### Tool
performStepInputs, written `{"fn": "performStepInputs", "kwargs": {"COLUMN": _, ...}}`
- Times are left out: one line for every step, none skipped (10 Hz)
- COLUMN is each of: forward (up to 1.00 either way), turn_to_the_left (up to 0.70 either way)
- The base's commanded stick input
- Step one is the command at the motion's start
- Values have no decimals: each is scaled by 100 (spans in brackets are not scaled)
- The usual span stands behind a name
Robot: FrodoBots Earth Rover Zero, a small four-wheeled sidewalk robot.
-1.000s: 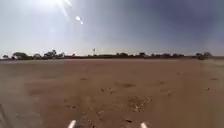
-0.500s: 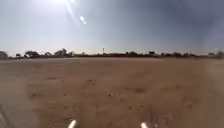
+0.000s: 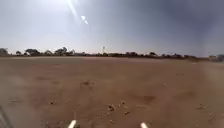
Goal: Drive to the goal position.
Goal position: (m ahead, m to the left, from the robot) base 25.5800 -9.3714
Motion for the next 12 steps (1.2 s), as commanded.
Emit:
{"fn": "performStepInputs", "kwargs": {"forward": 70, "turn_to_the_left": 0}}
{"fn": "performStepInputs", "kwargs": {"forward": 70, "turn_to_the_left": 0}}
{"fn": "performStepInputs", "kwargs": {"forward": 70, "turn_to_the_left": 0}}
{"fn": "performStepInputs", "kwargs": {"forward": 70, "turn_to_the_left": 0}}
{"fn": "performStepInputs", "kwargs": {"forward": 70, "turn_to_the_left": 0}}
{"fn": "performStepInputs", "kwargs": {"forward": 70, "turn_to_the_left": 0}}
{"fn": "performStepInputs", "kwargs": {"forward": 70, "turn_to_the_left": 0}}
{"fn": "performStepInputs", "kwargs": {"forward": 70, "turn_to_the_left": 0}}
{"fn": "performStepInputs", "kwargs": {"forward": 70, "turn_to_the_left": 0}}
{"fn": "performStepInputs", "kwargs": {"forward": 70, "turn_to_the_left": 0}}
{"fn": "performStepInputs", "kwargs": {"forward": 70, "turn_to_the_left": 0}}
{"fn": "performStepInputs", "kwargs": {"forward": 70, "turn_to_the_left": 0}}
